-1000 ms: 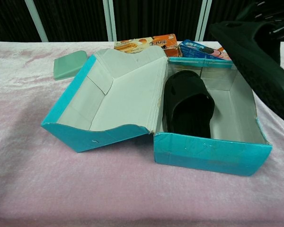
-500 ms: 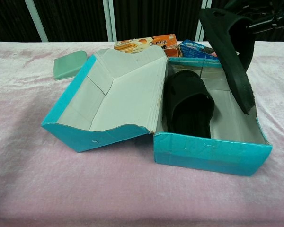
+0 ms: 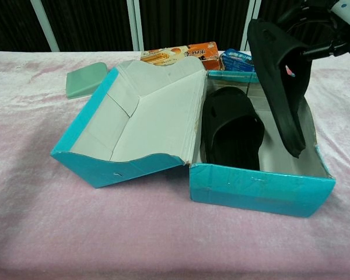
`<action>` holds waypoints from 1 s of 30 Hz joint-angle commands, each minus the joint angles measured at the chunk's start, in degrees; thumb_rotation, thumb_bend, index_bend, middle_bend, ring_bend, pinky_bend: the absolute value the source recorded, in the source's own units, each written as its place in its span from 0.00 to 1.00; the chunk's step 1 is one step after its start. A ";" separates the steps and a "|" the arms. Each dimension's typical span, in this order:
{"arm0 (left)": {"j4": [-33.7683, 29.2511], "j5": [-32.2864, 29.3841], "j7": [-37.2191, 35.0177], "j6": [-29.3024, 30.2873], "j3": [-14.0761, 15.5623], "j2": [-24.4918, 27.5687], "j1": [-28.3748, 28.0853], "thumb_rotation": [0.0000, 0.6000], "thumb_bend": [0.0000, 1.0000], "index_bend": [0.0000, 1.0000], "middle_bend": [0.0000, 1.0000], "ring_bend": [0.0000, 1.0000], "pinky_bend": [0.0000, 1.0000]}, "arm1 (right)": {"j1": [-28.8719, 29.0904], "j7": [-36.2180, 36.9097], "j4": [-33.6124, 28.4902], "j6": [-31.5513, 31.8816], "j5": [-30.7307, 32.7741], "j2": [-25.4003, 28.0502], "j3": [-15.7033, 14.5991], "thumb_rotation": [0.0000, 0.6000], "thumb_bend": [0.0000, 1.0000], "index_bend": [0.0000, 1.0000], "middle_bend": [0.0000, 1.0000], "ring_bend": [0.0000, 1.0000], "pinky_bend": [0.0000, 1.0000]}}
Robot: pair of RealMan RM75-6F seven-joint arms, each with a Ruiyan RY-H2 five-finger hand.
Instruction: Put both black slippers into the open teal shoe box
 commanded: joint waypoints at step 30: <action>0.20 0.49 -0.25 0.33 0.15 -0.50 0.18 1.00 0.00 0.00 0.11 0.06 0.00 | -4.05 3.27 15.57 6.25 -9.32 -5.76 -8.21 1.00 0.45 0.56 0.44 0.18 0.03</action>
